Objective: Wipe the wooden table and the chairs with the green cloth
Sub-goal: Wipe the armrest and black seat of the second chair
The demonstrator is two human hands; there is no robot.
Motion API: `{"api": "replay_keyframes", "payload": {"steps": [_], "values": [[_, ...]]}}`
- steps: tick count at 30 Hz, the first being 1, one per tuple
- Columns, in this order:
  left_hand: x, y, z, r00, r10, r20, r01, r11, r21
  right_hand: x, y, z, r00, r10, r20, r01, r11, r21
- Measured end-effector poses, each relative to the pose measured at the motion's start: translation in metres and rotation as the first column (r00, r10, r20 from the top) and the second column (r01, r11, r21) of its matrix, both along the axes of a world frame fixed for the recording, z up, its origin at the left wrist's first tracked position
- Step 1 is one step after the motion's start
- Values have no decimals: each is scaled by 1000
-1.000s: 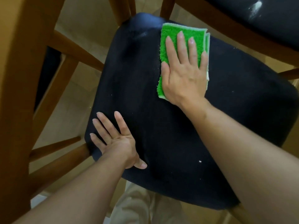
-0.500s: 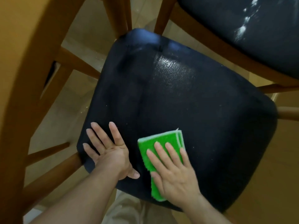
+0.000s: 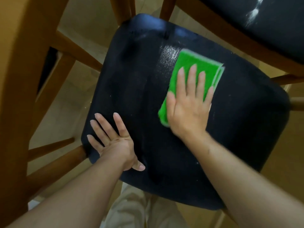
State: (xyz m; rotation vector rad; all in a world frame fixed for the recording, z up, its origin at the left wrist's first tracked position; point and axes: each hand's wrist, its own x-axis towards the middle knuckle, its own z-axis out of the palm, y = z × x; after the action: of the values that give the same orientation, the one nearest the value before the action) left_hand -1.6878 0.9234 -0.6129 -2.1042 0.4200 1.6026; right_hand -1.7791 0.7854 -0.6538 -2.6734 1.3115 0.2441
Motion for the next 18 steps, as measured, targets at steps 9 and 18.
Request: {"api": "replay_keyframes", "payload": {"steps": [9,18], "values": [[2,-1,2,1000,-7,-11,8,999,43,-126,143,9,951,293,-98,-271,944,185],[1,-2,5,1000,2,-14,-1,999,37,-75,32,5,963,264,-46,-259,962,92]]}}
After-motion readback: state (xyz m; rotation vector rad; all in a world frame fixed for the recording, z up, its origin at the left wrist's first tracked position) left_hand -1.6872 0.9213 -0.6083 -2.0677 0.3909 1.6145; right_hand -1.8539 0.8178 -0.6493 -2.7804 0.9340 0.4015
